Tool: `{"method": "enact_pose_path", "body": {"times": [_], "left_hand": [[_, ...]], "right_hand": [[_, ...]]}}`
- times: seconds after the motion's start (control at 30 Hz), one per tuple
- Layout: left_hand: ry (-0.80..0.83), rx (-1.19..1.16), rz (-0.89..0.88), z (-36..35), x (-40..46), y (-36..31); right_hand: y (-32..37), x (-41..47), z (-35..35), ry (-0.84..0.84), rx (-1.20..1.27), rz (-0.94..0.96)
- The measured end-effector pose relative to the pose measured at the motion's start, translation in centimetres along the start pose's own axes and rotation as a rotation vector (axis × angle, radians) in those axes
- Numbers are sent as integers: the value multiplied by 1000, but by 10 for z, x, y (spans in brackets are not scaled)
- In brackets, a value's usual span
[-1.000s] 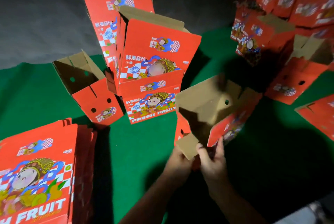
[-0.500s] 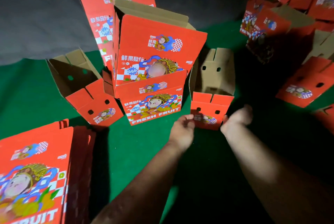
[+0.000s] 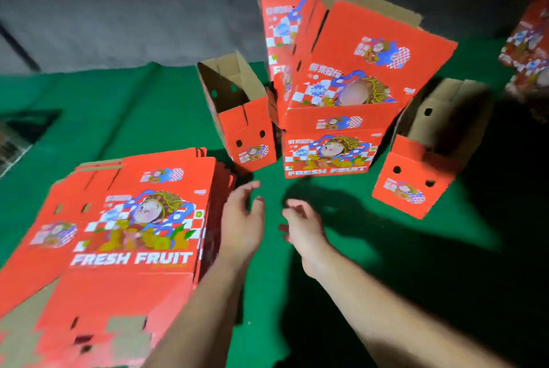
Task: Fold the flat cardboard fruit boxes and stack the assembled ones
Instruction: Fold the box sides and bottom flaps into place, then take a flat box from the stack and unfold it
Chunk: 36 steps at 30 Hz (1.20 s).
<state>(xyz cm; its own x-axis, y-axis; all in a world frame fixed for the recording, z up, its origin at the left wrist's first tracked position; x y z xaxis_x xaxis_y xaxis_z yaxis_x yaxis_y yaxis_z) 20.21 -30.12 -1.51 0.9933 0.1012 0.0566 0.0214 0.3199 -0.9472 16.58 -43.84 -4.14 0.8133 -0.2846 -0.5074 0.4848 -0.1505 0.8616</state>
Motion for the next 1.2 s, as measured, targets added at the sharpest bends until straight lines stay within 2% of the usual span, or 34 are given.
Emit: {"method": "enact_pose_path", "body": {"times": [0.07,0.1,0.17,0.2,0.27,0.37,0.43,0.5,0.57,0.63,0.67,0.73,0.8,0.87,0.97,1.03,1.13,1.2], "left_hand": [[-193,395,63,96,-2,38],[-239,590,182,137,-9,57],[-167,806,429,182,-30,94],[-95,846,457,186,-39,105],[7,904,364,171,-51,109],[148,969,217,134,-64,97],[178,907,126,128,-71,89],[60,804,106,146,-69,87],[-162,725,221,183,-63,96],[-260,667,436,211,-61,110],[-226,659,474,214,-58,113],[-100,599,402,201,-48,107],[-11,465,344,181,-41,91],[0,343,333,166,-40,67],[81,329,228,139,-44,31],[199,338,267,123,-48,14],[344,-37,424,103,-62,-4],[458,-326,510,79,-68,-16]], "right_hand": [[-15,-17,-40,126,-90,-58],[-22,-24,-58,184,-97,-85],[-33,-37,-88,259,-116,-125],[-38,-42,-100,277,-130,-136],[-45,-42,-119,255,-134,-132],[-45,-28,-112,84,-193,-87],[-44,-19,-86,-22,-214,-85],[-47,-15,-53,-54,-186,-101],[-50,-16,-13,-100,-159,-109],[-53,-20,26,-140,-85,-125],[-53,-22,43,-148,-31,-130],[-47,-26,71,-156,21,-114],[-33,-29,94,-164,-22,-70],[-14,-33,113,-150,-114,-25],[11,-38,134,-41,-233,-6],[24,-40,149,16,-246,-8],[38,-50,163,141,-236,-36],[41,-62,159,215,-333,-58]]}}
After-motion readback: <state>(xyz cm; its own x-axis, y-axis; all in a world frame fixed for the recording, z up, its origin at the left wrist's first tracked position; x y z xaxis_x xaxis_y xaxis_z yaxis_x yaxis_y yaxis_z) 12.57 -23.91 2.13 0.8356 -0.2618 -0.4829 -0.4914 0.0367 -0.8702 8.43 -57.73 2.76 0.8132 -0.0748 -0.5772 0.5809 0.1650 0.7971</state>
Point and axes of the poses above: each hand's wrist, its own x-axis towards the middle knuckle, its own z-axis out of the back of the hand, y = z × x, the point moved 5 cm from there along x, towards the middle knuckle, and after that the axes turned 4 degrees about -x, right-handed, at the moved point
